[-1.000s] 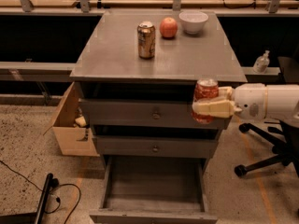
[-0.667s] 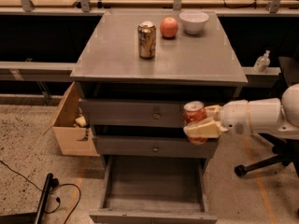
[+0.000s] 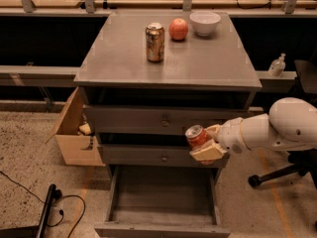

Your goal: Place coke can into bottom drawer

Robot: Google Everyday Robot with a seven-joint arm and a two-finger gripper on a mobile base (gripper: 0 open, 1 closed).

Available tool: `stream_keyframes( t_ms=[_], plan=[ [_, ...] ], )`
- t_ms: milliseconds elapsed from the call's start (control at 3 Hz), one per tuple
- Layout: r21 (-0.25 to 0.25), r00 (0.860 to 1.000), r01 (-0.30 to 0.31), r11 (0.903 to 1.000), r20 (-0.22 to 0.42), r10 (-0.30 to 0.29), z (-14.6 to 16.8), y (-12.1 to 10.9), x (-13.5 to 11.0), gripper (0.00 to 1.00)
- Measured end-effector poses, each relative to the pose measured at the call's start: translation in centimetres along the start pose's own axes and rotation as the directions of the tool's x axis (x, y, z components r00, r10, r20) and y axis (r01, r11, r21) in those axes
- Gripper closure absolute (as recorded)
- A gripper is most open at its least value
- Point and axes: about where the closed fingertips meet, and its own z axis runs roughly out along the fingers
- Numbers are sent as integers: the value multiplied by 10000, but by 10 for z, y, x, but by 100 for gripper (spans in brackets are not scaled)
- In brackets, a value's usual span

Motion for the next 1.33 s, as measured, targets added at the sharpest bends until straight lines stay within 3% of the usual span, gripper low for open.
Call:
stream_keyframes(
  t_ms=[333, 667, 1000, 1333],
  plan=[
    [-10, 10000, -9, 10000, 11, 9, 0, 0, 0, 100],
    [451, 9984, -390, 9982, -401, 408, 16, -13, 14, 100],
    [1137, 9777, -1274, 9853, -1527, 1441, 66, -44, 68, 100],
    [1345, 9411, -2372, 9621, -2139, 2619, 130, -47, 147, 100]
  ],
)
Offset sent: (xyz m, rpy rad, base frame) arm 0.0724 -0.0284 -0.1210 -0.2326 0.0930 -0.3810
